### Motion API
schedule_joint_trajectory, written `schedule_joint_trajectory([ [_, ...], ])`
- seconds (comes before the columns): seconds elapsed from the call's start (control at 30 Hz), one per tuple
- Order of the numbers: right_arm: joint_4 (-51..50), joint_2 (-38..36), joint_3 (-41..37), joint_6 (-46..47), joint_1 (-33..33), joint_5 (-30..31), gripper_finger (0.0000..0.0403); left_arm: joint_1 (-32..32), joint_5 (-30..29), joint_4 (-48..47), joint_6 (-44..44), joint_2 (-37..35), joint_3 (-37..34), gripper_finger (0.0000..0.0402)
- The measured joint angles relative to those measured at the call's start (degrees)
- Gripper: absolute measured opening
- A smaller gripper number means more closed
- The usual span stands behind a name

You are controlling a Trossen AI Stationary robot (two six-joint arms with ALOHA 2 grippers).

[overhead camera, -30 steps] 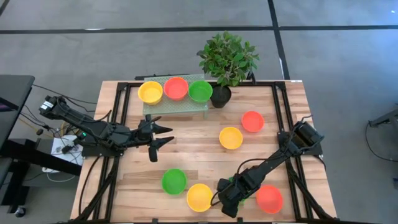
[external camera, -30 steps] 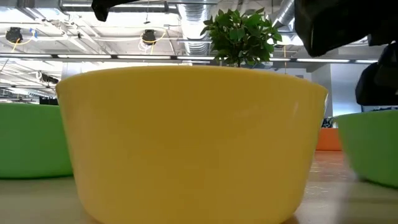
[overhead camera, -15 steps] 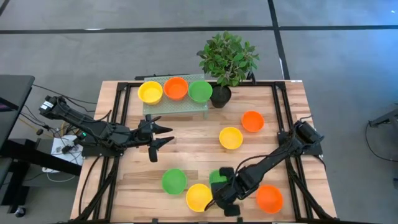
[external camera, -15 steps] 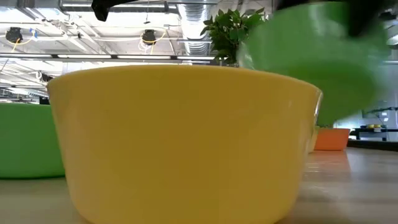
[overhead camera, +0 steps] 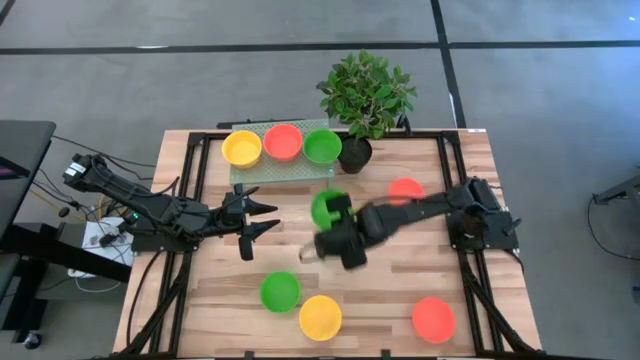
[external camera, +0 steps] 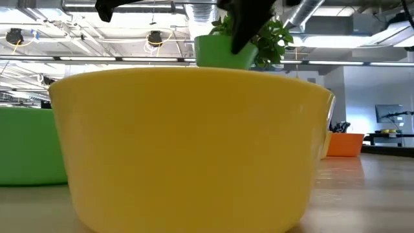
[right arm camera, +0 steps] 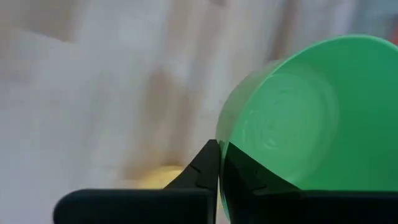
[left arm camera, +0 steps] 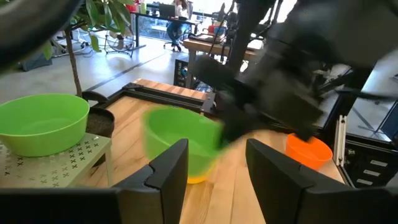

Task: Pick & Place Mini bowls
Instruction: Stack the green bowl on top of the other green bowl on the shelf

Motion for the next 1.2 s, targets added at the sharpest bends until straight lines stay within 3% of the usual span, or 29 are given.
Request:
schedule_joint_trajectory([
  [0.4,5.3,0.0,6.0,-15.9,-19.3,2.1,0.0005,0.0,0.0,-0.3,1.8,0.0,0.0,0.0163],
  [0.57,6.5,0.0,6.0,-17.4,-24.7,-1.3,0.0009,0.7,0.0,0.1,2.0,0.0,0.0,0.0163],
  [0.8,6.9,0.0,6.0,-17.8,-27.3,-8.1,0.0007,3.4,0.0,0.5,1.9,0.0,0.0,0.0163],
  [1.2,9.1,0.0,6.0,-18.8,-27.3,-8.5,0.0011,4.9,0.0,0.5,1.9,0.0,0.0,0.0163],
])
